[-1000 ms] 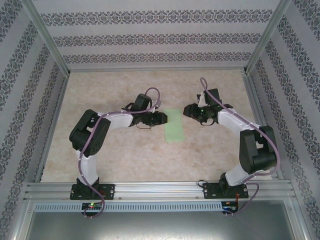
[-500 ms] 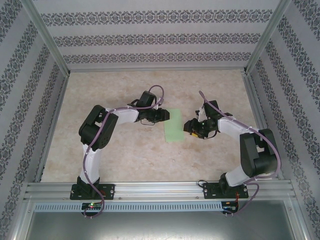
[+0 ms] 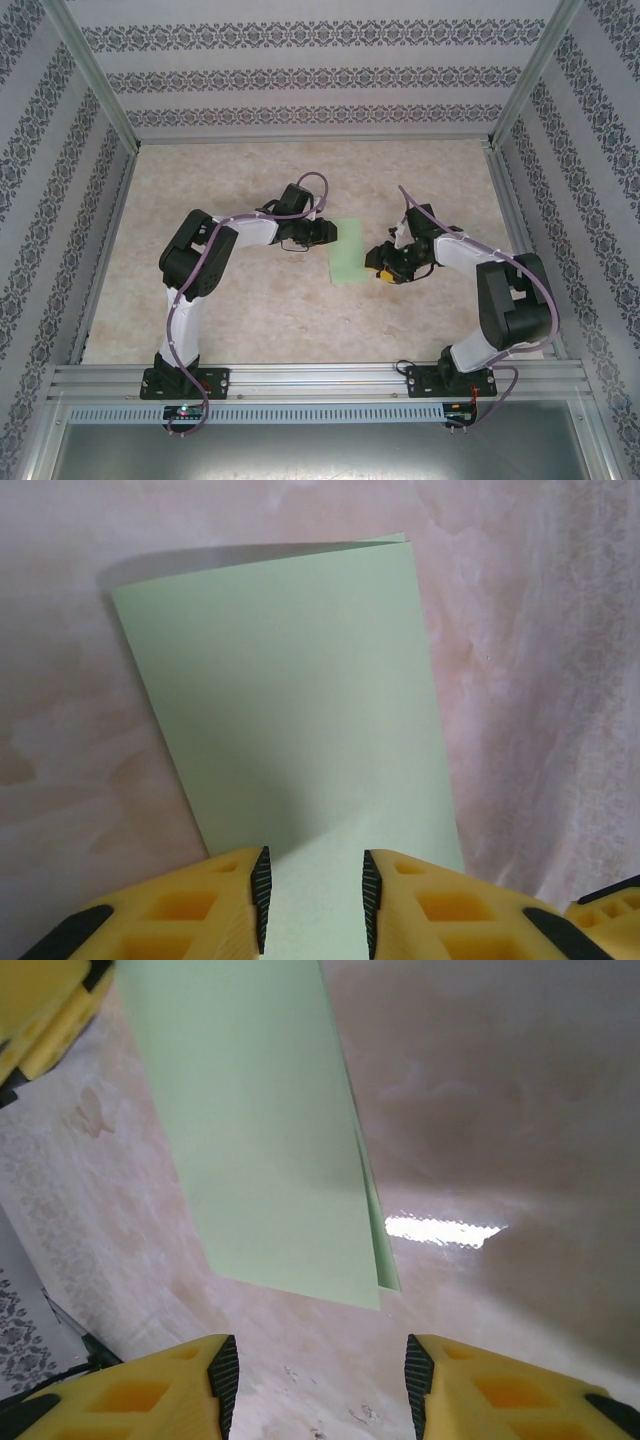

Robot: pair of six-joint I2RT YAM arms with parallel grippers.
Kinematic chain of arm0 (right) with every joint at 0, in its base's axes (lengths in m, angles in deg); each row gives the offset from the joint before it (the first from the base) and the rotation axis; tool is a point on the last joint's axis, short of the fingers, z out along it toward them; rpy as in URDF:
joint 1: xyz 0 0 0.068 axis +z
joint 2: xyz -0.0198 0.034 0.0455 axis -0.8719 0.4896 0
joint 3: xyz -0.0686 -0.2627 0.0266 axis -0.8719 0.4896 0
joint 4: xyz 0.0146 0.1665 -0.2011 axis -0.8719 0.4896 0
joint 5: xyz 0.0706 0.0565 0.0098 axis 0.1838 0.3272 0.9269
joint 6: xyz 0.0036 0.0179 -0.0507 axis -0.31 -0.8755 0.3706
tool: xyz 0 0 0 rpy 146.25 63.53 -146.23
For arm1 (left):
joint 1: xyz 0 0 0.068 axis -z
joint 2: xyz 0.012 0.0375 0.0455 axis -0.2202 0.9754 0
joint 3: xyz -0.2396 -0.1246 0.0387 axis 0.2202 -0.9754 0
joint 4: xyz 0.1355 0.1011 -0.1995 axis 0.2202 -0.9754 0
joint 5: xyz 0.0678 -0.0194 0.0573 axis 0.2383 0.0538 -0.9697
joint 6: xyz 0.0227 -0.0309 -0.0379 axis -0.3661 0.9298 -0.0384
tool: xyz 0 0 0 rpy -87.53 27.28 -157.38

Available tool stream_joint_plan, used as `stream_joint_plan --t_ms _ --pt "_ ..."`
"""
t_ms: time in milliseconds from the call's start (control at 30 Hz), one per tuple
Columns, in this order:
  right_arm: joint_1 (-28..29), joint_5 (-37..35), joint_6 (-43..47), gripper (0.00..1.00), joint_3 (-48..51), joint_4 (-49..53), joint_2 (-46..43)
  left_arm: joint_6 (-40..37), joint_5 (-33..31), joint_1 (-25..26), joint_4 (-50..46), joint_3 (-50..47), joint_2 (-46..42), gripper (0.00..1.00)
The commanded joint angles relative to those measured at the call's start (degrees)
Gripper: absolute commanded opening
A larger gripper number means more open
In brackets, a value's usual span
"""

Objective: Fold a paper plane with a square sheet of paper (fold left side to right side)
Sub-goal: Fold the triangle a second time at the center of the table.

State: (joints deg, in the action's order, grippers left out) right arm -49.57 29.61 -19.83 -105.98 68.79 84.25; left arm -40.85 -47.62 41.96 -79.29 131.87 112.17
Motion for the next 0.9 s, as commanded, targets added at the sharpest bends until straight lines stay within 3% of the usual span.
stream_joint_plan --t_ms 0,867 --pt "0.39 1.78 -1.49 0.50 -0.67 0.34 1.85 -1.27 -1.52 -0.22 -1.82 -1.18 1.13 0.34" --pt "2.77 2.22 -5.03 0.43 -3.03 -5.42 8.15 -1.27 -0.49 -0.23 -1.49 -1.07 0.87 0.33"
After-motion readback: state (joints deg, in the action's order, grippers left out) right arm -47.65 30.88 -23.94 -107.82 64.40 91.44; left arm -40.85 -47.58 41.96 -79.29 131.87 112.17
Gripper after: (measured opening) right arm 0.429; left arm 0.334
